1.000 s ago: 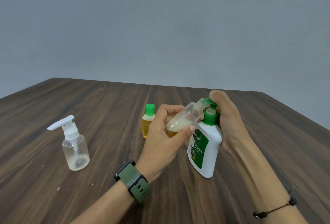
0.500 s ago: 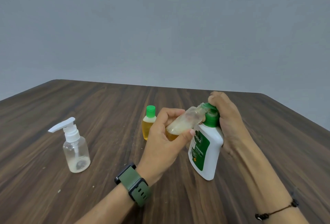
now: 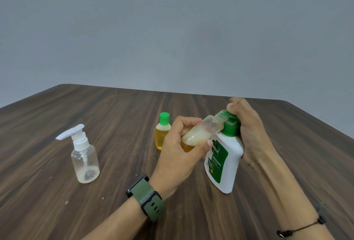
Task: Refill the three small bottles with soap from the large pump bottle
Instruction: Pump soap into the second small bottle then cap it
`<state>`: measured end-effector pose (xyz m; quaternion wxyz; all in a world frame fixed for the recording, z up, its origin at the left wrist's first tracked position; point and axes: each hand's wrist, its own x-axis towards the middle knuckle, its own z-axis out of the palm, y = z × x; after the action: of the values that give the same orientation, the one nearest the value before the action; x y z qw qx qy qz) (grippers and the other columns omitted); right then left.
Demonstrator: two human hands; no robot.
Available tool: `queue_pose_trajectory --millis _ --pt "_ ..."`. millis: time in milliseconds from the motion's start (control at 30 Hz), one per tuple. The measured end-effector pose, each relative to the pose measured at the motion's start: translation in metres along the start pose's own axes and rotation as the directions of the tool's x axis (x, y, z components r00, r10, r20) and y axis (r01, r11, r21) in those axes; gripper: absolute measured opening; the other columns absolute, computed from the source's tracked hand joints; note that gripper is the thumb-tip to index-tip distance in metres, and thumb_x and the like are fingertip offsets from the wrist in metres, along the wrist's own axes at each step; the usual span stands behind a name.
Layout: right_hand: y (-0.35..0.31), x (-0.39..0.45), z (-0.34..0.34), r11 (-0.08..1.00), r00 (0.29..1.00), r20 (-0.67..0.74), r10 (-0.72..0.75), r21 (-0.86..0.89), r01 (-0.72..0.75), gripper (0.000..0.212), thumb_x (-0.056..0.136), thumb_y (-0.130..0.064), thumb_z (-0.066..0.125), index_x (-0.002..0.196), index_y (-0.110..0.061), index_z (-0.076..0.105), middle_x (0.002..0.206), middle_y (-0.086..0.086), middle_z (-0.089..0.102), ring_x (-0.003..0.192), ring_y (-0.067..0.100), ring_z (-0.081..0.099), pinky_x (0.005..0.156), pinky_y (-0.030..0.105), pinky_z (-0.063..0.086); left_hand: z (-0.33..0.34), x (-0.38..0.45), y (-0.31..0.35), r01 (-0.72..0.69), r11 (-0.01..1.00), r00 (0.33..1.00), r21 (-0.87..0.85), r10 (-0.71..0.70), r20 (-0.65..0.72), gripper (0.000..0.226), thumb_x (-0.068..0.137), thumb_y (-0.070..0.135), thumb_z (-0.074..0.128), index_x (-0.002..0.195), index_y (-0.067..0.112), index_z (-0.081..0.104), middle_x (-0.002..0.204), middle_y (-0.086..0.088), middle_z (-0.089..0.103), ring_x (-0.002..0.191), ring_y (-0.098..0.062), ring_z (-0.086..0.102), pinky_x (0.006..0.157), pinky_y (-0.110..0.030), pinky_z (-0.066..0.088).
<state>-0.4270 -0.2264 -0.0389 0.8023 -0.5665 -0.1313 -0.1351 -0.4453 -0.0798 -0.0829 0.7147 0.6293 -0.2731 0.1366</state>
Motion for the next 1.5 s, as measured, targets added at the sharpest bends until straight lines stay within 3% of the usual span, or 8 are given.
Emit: queue_pose_trajectory --millis 267,500,667,867,1000,1133,1300,1500 --pt "0.010 -0.002 -0.004 0.997 0.999 -0.010 0.052 0.055 -0.051 0.036 0.071 -0.045 0.064 0.078 -0.013 0.048 0.063 0.001 0.061 0.060 0.016 0.060 0.065 0.034 0.051 0.003 0.002 0.001 0.005 0.999 1.000 -0.040 -0.005 0.006 0.035 0.074 0.020 0.072 0.104 0.022 0.054 0.095 0.017 0.066 0.090 -0.008 0.064 0.074 -0.030 0.057" --pt "0.007 -0.002 -0.003 0.996 0.998 -0.029 0.061 0.066 -0.059 0.016 0.074 -0.029 0.059 0.064 -0.020 0.050 0.062 -0.001 0.052 0.061 0.016 0.050 0.066 0.036 0.043 0.001 0.001 0.003 0.004 1.000 1.000 -0.009 -0.004 0.001 0.034 0.077 0.010 0.071 0.103 0.024 0.054 0.092 0.022 0.064 0.086 -0.001 0.062 0.070 -0.020 0.054" --pt "0.001 0.002 -0.001 0.999 0.999 -0.034 0.040 -0.031 -0.041 0.012 0.067 -0.017 0.054 0.066 -0.019 0.042 0.055 -0.006 0.045 0.050 0.010 0.044 0.054 0.027 0.040 -0.001 -0.001 0.000 0.010 1.000 1.000 0.024 -0.010 0.002 0.033 0.078 0.007 0.070 0.102 0.023 0.054 0.091 0.022 0.063 0.083 0.001 0.061 0.068 -0.016 0.051" --pt "0.006 -0.002 0.000 0.997 0.997 -0.020 0.078 -0.009 -0.078 0.018 0.075 -0.031 0.056 0.065 -0.018 0.050 0.056 0.005 0.052 0.057 0.022 0.047 0.063 0.040 0.041 -0.001 0.003 0.004 -0.015 1.000 1.000 -0.004 0.015 -0.005 0.034 0.076 0.010 0.070 0.101 0.027 0.054 0.093 0.022 0.064 0.087 -0.001 0.062 0.068 -0.015 0.051" --pt "0.003 0.001 -0.003 0.997 0.998 -0.031 0.050 -0.057 -0.051 0.008 0.072 -0.022 0.056 0.067 -0.022 0.050 0.069 0.005 0.050 0.065 0.023 0.046 0.071 0.048 0.037 -0.001 0.001 0.005 -0.029 1.000 1.000 0.007 0.029 -0.003 0.033 0.075 0.010 0.070 0.101 0.025 0.055 0.092 0.021 0.064 0.084 0.000 0.062 0.068 -0.015 0.051" --pt "-0.002 0.004 0.000 0.993 1.000 -0.017 0.024 -0.112 -0.026 0.013 0.067 -0.014 0.051 0.074 -0.019 0.041 0.067 0.008 0.050 0.059 0.021 0.046 0.061 0.034 0.041 -0.003 0.000 0.004 -0.034 0.999 0.999 0.026 0.034 0.006 0.033 0.074 0.014 0.069 0.102 0.024 0.055 0.093 0.022 0.065 0.084 0.001 0.062 0.067 -0.013 0.050" --pt "-0.010 0.004 0.004 0.957 1.000 -0.008 0.023 -0.287 -0.025 0.009 0.069 -0.022 0.048 0.065 -0.017 0.043 0.071 0.016 0.048 0.062 0.024 0.043 0.062 0.034 0.038 -0.003 0.002 0.003 -0.032 0.999 0.999 0.031 0.033 -0.007 0.034 0.076 0.014 0.073 0.103 0.023 0.056 0.096 0.019 0.064 0.087 -0.001 0.062 0.069 -0.015 0.051" --pt "-0.035 0.014 0.007 0.701 0.992 0.111 0.053 -0.712 0.043 0.029 0.086 -0.008 0.039 0.059 -0.013 0.047 0.053 -0.008 0.048 0.044 0.001 0.036 0.043 0.009 0.031 -0.003 0.003 0.008 -0.016 1.000 0.999 0.016 0.016 -0.027 0.035 0.072 0.022 0.073 0.102 0.027 0.056 0.098 0.014 0.064 0.091 -0.006 0.063 0.070 -0.016 0.052"
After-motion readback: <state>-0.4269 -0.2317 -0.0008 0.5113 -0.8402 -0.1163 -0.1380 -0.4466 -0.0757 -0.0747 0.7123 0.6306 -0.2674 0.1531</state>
